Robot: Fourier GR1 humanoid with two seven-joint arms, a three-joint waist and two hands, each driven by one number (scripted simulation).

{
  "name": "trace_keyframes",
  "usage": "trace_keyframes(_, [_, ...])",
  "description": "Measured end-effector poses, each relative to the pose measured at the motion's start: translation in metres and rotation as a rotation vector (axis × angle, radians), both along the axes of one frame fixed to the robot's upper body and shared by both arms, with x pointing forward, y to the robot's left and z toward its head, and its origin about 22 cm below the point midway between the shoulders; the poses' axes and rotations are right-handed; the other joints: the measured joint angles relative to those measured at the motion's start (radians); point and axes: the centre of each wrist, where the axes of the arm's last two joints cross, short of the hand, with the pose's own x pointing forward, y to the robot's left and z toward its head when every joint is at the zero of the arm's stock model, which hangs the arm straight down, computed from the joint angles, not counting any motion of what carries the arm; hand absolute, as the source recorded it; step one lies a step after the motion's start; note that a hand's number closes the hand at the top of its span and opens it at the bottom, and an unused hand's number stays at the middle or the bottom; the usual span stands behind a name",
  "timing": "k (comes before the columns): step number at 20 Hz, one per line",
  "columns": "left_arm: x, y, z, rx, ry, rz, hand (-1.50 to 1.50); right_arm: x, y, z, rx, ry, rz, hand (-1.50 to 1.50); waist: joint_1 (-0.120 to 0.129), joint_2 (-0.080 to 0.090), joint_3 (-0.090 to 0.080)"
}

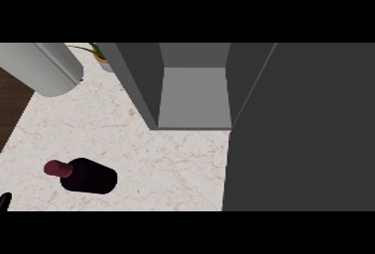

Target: Pick up the wine, place it into the cabinet and close the cabinet

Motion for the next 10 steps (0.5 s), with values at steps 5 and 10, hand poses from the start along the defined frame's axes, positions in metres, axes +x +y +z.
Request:
trace_keyframes(5, [0.003, 0.020, -0.011, -0.072, 0.023, -0.014, -1.50, 0.001, -0.002, 0.001, -0.008, -0.008, -0.013, -1.50, 0.000, 0.001, 0.001])
trace_keyframes(10, [0.008, 0.041, -0.022, -0.154, 0.007, -0.043, -1.50, -0.001, -0.001, 0.002, -0.016, 0.005, -0.006, -1.50, -0.002, 0.002, 0.001])
